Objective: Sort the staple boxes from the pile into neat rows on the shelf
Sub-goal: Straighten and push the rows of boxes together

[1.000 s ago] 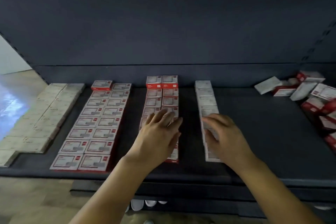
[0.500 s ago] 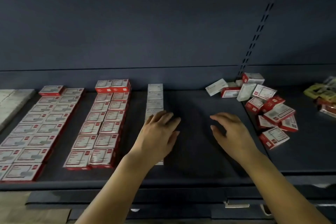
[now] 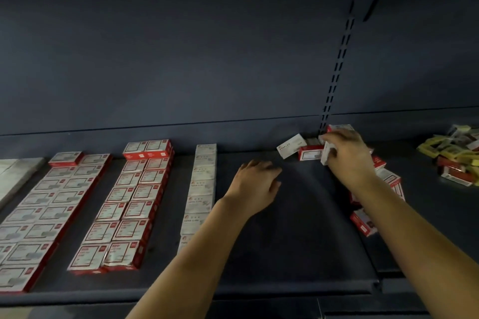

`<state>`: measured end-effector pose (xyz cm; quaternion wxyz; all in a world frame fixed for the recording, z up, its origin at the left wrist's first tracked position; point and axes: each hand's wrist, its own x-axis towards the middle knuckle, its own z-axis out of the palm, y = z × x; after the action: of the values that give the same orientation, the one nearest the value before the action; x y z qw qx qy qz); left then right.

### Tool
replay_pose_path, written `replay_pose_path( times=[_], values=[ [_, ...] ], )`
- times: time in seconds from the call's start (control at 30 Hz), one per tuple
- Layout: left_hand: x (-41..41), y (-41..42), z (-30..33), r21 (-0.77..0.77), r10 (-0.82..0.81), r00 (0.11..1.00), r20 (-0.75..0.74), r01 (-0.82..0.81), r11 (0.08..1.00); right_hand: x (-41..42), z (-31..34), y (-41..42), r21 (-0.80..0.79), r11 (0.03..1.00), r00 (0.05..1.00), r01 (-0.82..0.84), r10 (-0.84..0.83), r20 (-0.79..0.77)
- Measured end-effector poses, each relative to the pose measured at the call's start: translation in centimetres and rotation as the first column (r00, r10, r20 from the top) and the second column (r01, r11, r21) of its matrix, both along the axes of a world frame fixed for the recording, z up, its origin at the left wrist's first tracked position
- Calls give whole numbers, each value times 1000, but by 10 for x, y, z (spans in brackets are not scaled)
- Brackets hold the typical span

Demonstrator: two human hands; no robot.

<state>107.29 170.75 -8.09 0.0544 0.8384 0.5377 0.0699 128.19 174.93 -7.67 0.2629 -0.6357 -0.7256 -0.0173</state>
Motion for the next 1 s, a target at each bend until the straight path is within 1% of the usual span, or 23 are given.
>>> replay_pose_path(
  times=[0.07, 0.13, 0.2, 0.37, 0.43, 0.53, 0.6, 0.73, 0.8, 0.9, 1.0],
  values=[
    [0, 4, -1, -22, 12, 1000, -17, -13, 1000, 3, 3, 12, -84, 996, 991, 1, 10, 135],
    [-3, 5, -3, -36, 25, 1000, 4, -25, 999, 4, 0, 21, -194, 981, 982, 16, 22, 189],
    [-6, 2, -7, -56, 29, 999, 38, -27, 998, 4, -6, 24, -240, 971, 975, 10, 44, 218],
    [-8, -8, -15, -90, 37, 997, 61, -32, 995, 8, -13, 21, -166, 985, 966, -39, 79, 246],
    [-8, -11, -18, -97, 33, 997, 66, -27, 995, 11, -14, 18, -140, 989, 955, -58, 96, 282],
    [-7, -16, -18, -92, 22, 997, 68, -16, 996, 16, -16, 13, -122, 988, 937, -89, 125, 326],
    [-8, -19, -16, -70, 15, 995, 94, -8, 998, 18, -15, 8, -100, 988, 933, -116, 143, 329],
    [-11, -28, -17, -52, 34, 977, 210, -23, 998, 21, -28, 0, 101, 959, 936, -264, 229, 268],
    [-13, -34, -18, -41, 52, 955, 291, -42, 998, 15, -28, -11, 167, 943, 944, -288, 251, 214],
    [-15, -45, -17, -25, 73, 909, 409, -69, 997, 1, -24, -33, 271, 913, 952, -304, 301, 55],
    [-16, -54, -15, -39, 109, 824, 556, -105, 994, -15, -20, -61, 295, 906, 934, -304, 345, -98]
  ],
)
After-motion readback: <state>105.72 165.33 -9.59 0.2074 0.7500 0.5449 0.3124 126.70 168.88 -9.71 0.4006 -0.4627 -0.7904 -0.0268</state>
